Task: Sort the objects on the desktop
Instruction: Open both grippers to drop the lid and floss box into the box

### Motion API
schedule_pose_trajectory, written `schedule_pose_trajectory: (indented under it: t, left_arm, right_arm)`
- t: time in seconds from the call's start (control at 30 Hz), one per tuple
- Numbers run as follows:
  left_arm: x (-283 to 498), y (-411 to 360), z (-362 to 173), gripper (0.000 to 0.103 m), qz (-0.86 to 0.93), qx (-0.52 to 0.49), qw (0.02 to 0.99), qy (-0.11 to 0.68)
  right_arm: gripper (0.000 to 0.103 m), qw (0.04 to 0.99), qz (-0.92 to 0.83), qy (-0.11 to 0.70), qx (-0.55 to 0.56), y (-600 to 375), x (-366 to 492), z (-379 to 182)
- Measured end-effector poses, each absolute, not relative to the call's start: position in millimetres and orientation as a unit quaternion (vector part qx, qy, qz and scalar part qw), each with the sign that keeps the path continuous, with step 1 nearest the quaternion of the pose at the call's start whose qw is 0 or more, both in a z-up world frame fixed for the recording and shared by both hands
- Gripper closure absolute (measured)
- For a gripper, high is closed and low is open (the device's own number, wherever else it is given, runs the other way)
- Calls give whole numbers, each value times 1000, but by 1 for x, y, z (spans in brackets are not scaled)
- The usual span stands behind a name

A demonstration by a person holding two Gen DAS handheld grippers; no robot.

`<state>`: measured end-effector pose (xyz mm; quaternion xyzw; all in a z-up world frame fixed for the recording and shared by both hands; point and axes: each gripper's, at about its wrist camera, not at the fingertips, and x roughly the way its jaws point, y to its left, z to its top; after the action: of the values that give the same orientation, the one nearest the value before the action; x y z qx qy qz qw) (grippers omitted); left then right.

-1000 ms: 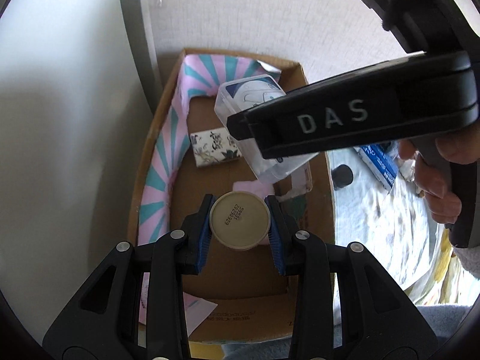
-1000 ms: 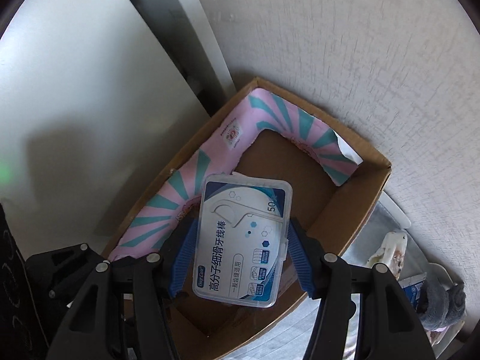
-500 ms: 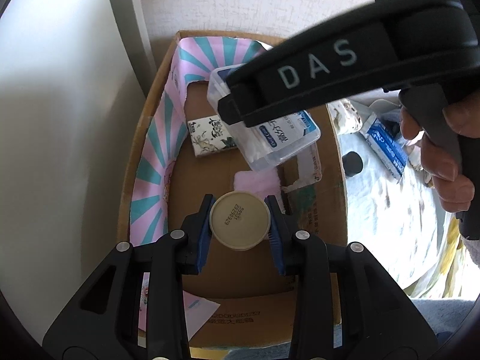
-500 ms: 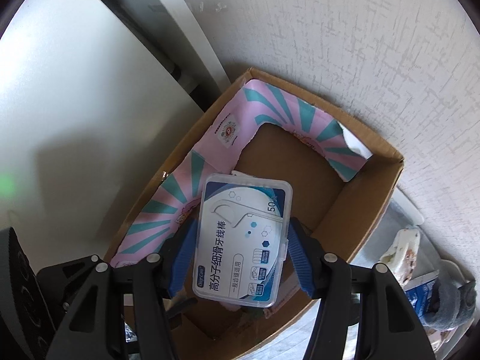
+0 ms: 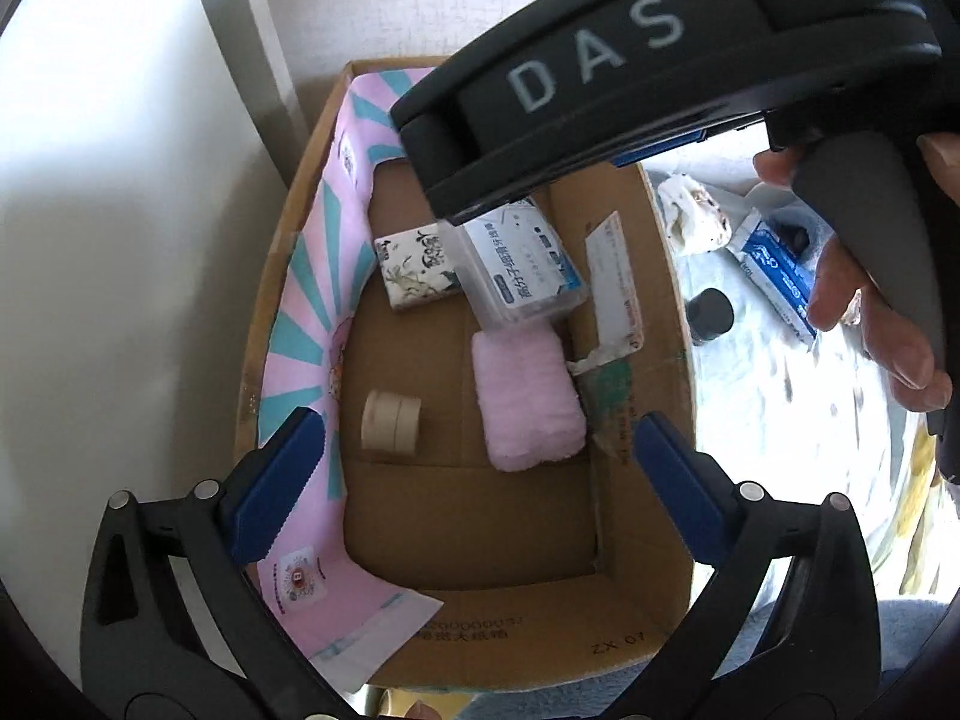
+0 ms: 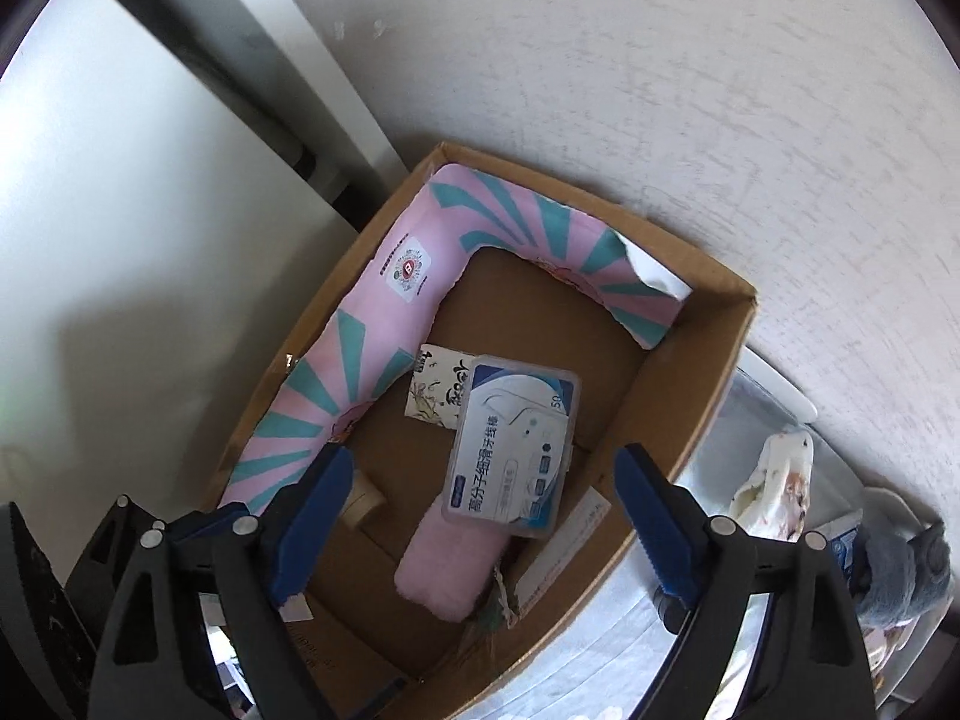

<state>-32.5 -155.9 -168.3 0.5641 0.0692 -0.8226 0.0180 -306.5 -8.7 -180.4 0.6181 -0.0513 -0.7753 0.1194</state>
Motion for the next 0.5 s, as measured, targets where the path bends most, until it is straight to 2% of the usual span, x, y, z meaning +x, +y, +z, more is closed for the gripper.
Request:
schedule_pose_trajectory:
  t: [0.23, 0.37, 0.5]
  left_arm:
    - [-29, -144, -169, 0, -827, 559, 17, 60]
    - [-30, -136, -146, 0, -833, 551, 22, 52]
    - [-27, -134, -136, 0, -839, 540, 13, 60]
  right_arm:
    - [16, 95, -781, -54, 615, 4, -291, -169]
    - [16, 85, -785, -80, 608, 21, -275, -153]
    - [16, 68, -801, -69, 590, 30, -259, -134]
